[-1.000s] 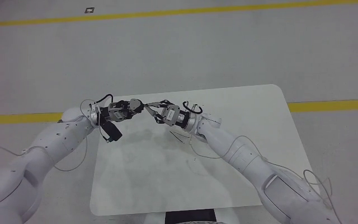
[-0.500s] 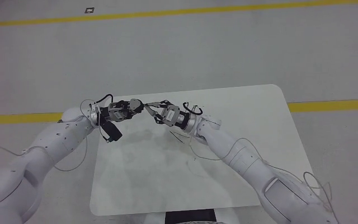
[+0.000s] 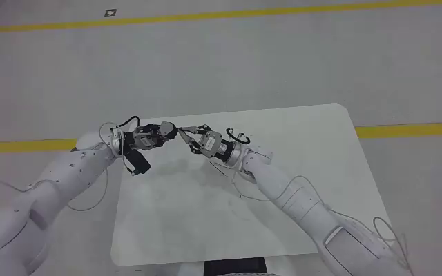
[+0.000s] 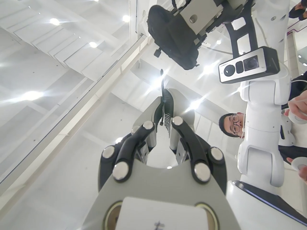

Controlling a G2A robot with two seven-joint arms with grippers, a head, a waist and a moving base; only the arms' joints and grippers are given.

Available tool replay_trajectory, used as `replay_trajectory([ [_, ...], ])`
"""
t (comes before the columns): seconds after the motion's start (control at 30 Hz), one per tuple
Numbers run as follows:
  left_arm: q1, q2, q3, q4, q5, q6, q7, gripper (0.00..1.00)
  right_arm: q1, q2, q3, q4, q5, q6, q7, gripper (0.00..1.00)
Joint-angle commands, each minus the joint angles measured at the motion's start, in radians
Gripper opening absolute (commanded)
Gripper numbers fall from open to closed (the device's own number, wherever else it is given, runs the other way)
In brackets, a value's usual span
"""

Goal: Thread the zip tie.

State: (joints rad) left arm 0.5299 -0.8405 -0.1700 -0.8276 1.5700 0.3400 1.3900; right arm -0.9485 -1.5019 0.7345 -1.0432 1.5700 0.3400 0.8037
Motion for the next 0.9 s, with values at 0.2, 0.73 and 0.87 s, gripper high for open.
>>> replay_trajectory([
  [0.2, 0.0, 0.0, 0.0, 0.0, 0.0, 0.0, 0.0, 0.0, 0.001, -0.02, 0.013, 0.021, 0.0, 0.0, -0.005, 0.0],
  [0.73, 0.0, 0.0, 0.0, 0.0, 0.0, 0.0, 0.0, 0.0, 0.01, -0.037, 0.015, 0.051, 0.0, 0.0, -0.002, 0.0],
  [0.87, 0.0, 0.0, 0.0, 0.0, 0.0, 0.0, 0.0, 0.0, 0.009, -0.037, 0.017, 0.051, 0.0, 0.0, -0.003, 0.0],
])
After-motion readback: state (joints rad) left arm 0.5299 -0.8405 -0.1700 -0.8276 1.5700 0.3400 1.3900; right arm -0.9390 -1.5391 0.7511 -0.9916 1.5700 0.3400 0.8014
